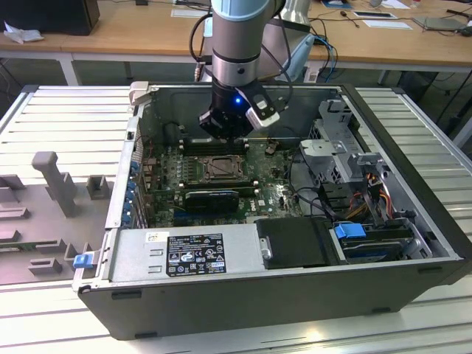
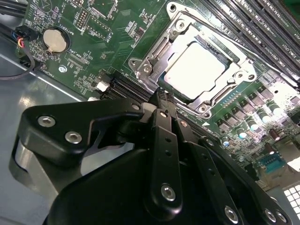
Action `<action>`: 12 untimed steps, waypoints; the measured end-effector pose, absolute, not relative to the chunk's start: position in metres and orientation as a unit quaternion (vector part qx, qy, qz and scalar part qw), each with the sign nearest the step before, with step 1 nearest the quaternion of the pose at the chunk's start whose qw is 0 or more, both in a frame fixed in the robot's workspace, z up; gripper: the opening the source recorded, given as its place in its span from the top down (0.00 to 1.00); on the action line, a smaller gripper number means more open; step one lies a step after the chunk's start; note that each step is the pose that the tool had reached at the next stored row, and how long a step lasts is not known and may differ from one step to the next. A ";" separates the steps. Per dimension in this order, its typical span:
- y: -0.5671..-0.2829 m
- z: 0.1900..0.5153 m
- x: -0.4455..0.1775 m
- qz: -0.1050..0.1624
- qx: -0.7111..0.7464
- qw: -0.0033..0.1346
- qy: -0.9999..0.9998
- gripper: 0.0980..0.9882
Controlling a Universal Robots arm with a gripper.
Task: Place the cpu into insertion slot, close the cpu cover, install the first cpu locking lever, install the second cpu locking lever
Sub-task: 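Install the second cpu locking lever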
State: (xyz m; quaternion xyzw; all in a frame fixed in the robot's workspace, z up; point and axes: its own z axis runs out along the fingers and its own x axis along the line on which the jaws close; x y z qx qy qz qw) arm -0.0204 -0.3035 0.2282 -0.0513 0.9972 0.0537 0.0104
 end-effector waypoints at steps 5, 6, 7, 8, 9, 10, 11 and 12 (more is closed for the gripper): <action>-0.305 0.228 -0.020 0.054 -0.051 0.010 0.997 0.99; -0.306 0.228 -0.020 0.054 -0.051 0.010 0.997 0.99; -0.306 0.228 -0.020 0.054 -0.051 0.010 0.997 0.99; -0.306 0.228 -0.020 0.054 -0.051 0.010 0.997 0.99; -0.307 0.228 -0.020 0.054 -0.051 0.010 0.997 0.99; -0.307 0.228 -0.020 0.054 -0.051 0.010 0.997 0.99; -0.307 0.228 -0.020 0.054 -0.051 0.010 0.997 0.99; -0.308 0.228 -0.020 0.054 -0.051 0.010 0.997 0.99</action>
